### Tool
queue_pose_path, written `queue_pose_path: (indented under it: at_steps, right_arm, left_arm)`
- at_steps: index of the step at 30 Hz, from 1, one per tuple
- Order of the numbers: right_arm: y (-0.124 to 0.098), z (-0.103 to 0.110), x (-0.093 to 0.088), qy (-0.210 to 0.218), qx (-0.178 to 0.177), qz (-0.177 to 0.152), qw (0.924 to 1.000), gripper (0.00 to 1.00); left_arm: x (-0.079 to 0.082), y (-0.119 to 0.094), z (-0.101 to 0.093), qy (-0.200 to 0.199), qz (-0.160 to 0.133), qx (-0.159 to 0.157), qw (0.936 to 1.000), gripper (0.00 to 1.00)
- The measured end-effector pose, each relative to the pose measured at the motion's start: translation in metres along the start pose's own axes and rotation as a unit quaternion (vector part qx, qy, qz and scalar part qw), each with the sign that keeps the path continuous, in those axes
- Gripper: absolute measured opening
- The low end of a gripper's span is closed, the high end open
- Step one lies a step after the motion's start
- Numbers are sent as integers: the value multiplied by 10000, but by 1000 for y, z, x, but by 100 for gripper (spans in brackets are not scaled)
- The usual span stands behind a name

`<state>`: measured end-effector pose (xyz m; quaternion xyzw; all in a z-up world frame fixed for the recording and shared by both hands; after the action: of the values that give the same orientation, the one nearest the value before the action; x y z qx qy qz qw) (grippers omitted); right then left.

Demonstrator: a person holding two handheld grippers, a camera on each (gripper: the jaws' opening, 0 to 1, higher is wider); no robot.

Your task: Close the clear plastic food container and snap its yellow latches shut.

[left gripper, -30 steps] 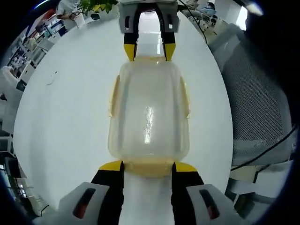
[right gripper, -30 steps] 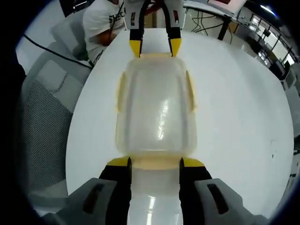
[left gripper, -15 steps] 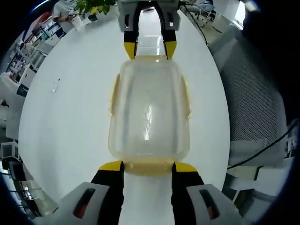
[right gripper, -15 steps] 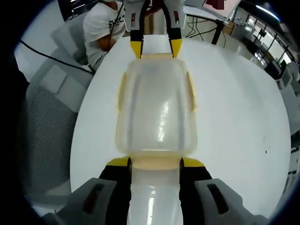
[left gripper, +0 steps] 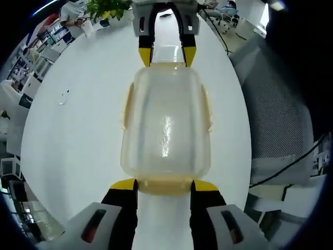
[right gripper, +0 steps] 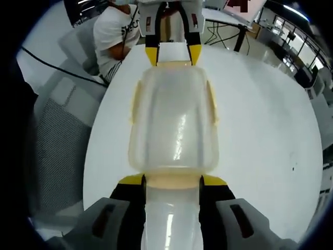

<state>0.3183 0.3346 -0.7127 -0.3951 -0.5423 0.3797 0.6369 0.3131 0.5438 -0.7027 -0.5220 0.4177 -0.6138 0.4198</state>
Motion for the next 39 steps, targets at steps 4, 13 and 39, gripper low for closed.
queue_pose_path:
  at_steps: [4,13,39]
  right_arm:
    - [-4,-3,-7,-15,-55,-17,10000,36]
    - [-13,-7,-30,-33,-70,119,9999,36]
    - [-48,-5,-87,-145,-29,147,9998,36]
  left_arm:
    - [7,1,4,9,-47,44,10000,33]
    - [33,8,6,-5,-159,78,9998,33]
    - [92,21,1,-124,-576,18,9983,33]
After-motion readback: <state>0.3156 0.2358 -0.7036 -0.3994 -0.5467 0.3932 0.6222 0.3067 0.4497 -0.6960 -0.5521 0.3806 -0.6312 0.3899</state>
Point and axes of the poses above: the point that each gripper's makers call its tool centre point, and the gripper's own axes: y roughly forward along the fingers, z roughly to its left, x roughly out of its top, the point moved 7 cm from there along -y, roughly backward along the fingers, and after that the axes turned 9 degrees about y, right-handed, at the moved point
